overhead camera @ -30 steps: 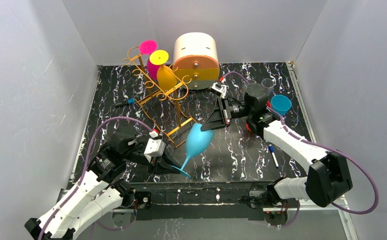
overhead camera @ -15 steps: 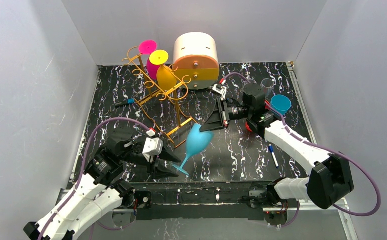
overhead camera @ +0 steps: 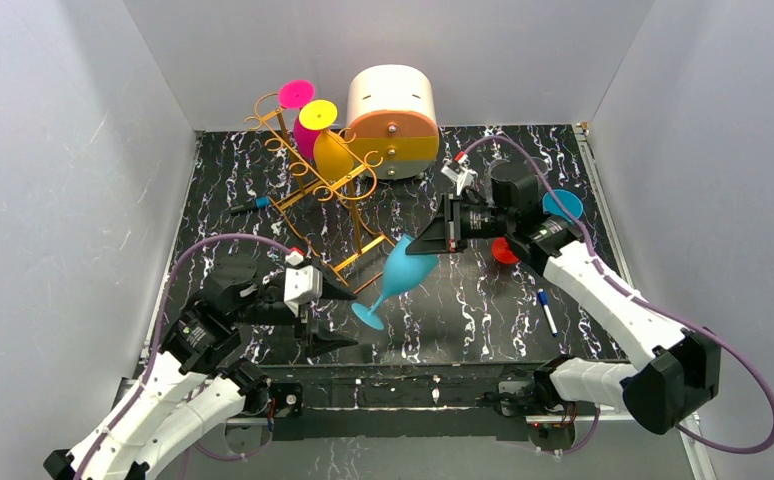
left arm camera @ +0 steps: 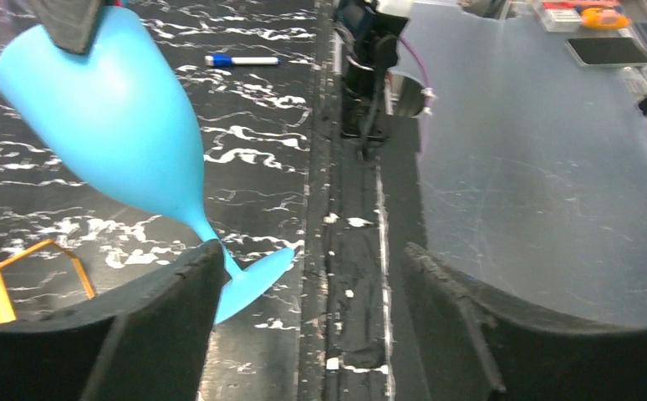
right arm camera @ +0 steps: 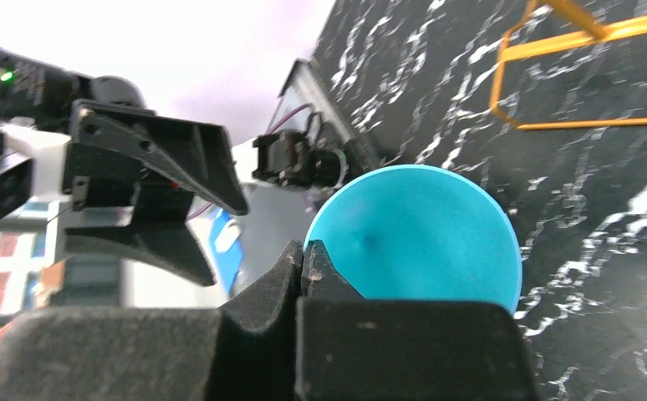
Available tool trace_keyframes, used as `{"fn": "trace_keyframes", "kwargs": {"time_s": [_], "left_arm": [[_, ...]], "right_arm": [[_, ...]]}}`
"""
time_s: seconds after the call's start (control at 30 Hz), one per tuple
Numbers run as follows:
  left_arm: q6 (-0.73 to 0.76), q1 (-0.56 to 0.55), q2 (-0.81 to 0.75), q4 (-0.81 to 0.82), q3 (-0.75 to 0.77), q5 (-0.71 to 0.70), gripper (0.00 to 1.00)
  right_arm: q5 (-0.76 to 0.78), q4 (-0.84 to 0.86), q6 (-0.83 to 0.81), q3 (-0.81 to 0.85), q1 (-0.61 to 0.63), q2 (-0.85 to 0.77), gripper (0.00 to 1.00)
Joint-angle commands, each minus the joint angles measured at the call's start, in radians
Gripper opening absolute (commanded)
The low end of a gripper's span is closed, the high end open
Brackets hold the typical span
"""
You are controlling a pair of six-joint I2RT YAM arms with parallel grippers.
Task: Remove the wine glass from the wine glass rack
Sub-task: Place the wine glass at the center of the board.
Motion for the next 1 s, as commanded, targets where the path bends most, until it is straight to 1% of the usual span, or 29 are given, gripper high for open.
{"fn": "trace_keyframes", "kwargs": {"time_s": [0.0,0.1,0.17,0.2,0.3,0.37,0.47,0.53,0.6,0.77,0.83,0.97], "left_arm": [[-0.004,0.000,-0.034,-0.019,0.052,-0.170,0.84],[0.000,0.000,-0.059,-0.013,0.046,-0.272,0.93],[-0.019,0.000,-0.067,-0.011,0.046,-0.344,0.97],[-0.032,0.000,-0.067,-0.016,0.049,-0.376,0.98],[-0.080,0.000,-0.067,-0.023,0.046,-0.498,0.98],[-0.119,0.000,-0.066,-0.026,0.033,-0.625,0.98],[-0.222,0.000,-0.029,-0.078,0.047,-0.885,0.98],[-0.270,0.000,0.013,-0.134,0.086,-0.985,0.98],[-0.303,0.001,0.045,-0.159,0.121,-1.006,0.98],[-0.339,0.000,0.056,-0.161,0.125,-0.978,0.98],[-0.350,0.000,0.051,-0.170,0.120,-0.977,0.98],[-0.350,0.000,0.021,-0.179,0.113,-0.981,0.98]], "right_arm": [[0.269,-0.148,-0.121,0.088,0.005,-0.060,0.01],[0.369,-0.207,-0.175,0.139,0.062,-0.025,0.01],[0.458,-0.304,-0.248,0.205,0.100,0.005,0.01],[0.502,-0.328,-0.272,0.228,0.110,0.011,0.01],[0.620,-0.331,-0.298,0.252,0.123,-0.001,0.01],[0.718,-0.353,-0.326,0.275,0.151,0.002,0.01],[0.891,-0.397,-0.353,0.327,0.200,0.028,0.01],[0.990,-0.399,-0.365,0.348,0.232,0.044,0.01],[1.041,-0.383,-0.382,0.355,0.240,0.047,0.01],[1.282,-0.371,-0.401,0.386,0.253,0.081,0.01],[1.323,-0.365,-0.407,0.398,0.255,0.110,0.01],[1.320,-0.308,-0.442,0.375,0.255,0.158,0.01]]}}
